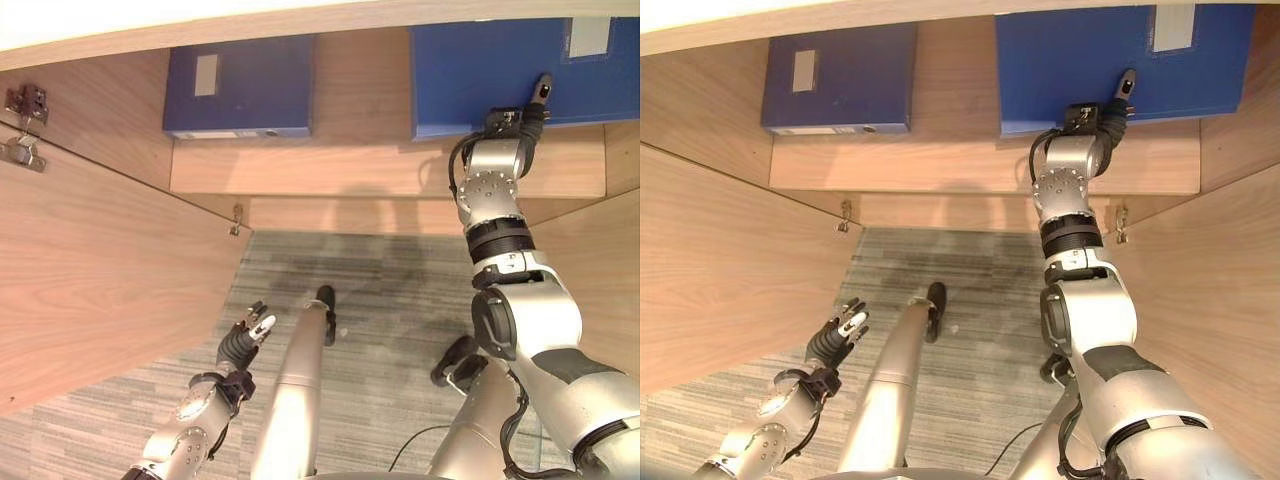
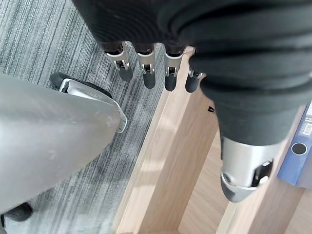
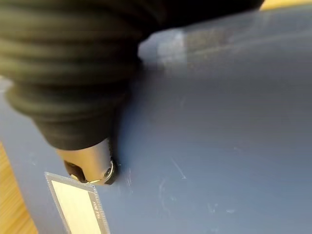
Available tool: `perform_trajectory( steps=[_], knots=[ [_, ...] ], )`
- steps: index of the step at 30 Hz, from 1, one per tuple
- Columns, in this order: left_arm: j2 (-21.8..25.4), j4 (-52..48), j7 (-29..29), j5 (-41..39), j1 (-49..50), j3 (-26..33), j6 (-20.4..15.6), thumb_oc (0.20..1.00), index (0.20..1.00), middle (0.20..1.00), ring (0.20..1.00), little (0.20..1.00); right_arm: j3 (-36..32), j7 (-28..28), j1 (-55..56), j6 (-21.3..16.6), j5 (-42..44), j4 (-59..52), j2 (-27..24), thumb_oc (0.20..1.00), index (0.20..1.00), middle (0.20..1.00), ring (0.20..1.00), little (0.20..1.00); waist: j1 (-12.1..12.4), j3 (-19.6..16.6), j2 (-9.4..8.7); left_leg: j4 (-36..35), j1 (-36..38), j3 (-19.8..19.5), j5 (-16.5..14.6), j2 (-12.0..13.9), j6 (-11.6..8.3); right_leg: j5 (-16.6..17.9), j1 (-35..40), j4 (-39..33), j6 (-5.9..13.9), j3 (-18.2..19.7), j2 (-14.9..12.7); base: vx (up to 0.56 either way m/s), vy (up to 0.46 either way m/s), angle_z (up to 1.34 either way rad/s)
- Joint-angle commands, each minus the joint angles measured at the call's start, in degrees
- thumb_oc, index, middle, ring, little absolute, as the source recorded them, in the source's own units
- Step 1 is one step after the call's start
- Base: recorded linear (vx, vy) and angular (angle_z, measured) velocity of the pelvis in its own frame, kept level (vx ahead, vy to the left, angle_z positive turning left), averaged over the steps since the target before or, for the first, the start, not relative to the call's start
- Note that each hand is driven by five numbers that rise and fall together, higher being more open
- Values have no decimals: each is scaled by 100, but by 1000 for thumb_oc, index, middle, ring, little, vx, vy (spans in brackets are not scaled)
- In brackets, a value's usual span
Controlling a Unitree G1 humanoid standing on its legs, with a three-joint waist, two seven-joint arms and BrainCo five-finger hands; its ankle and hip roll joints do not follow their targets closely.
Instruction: Put the empty folder in the office cabinet
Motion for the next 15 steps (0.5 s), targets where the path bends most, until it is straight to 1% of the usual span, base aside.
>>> perform_trajectory(
  steps=[1,7,8,9,10,11,13,15],
  knots=[
    [396,-318,72,-133,-40,-90,-273,1000,1000,1000,1000,1000,232,143,-698,-97,-48,-207,-484,200,200,200,200,200,153,-21,-44,69,-212,-345,-529,80,8,-182,-45,-221,93,451,167,0,0,0],
    [354,-248,126,-182,-49,-64,-299,1000,1000,1000,1000,1000,312,214,-632,-276,-103,-720,-332,200,200,200,200,200,181,5,-60,114,-395,-330,-506,34,-1,-198,-272,-120,86,505,140,0,0,0],
    [346,-235,108,-182,-48,-69,-293,1000,1000,1000,1000,1000,313,293,-601,-321,-82,-856,-303,432,432,432,432,432,187,5,-62,96,-408,-333,-496,30,-3,-194,-288,-124,89,502,130,0,0,0],
    [332,-219,101,-178,-44,-57,-292,1000,1000,1000,1000,1000,303,366,-547,-387,-77,-990,-269,1000,1000,1000,1000,1000,194,9,-65,87,-425,-331,-483,20,-6,-192,-304,-122,87,500,126,0,0,0],
    [330,-159,73,-147,-37,-13,-285,1000,1000,1000,1000,1000,281,539,-464,-533,-5,-1199,-200,1000,1000,1000,1000,1000,209,14,-58,62,-447,-323,-460,13,-14,-184,-347,-128,96,491,115,0,0,0],
    [324,-125,59,-143,-33,1,-283,1000,1000,1000,1000,1000,263,611,-433,-599,12,-1280,-161,1000,1000,1000,1000,1000,219,18,-51,52,-454,-318,-451,6,-15,-178,-362,-128,99,487,109,0,0,0],
    [310,-100,29,-139,-30,20,-265,1000,1000,1000,1000,1000,251,675,-382,-652,66,-1373,-101,1000,1000,1000,1000,1000,230,16,-53,37,-460,-311,-437,1,-14,-172,-377,-125,101,488,104,0,0,0],
    [291,-25,-30,-141,-43,37,-246,1000,1000,1000,1000,1000,280,875,-330,-699,126,-1498,-38,1000,1000,1000,1000,1000,247,30,-44,14,-468,-300,-414,0,-25,-172,-396,-129,110,481,89,0,0,0]
  ],
)
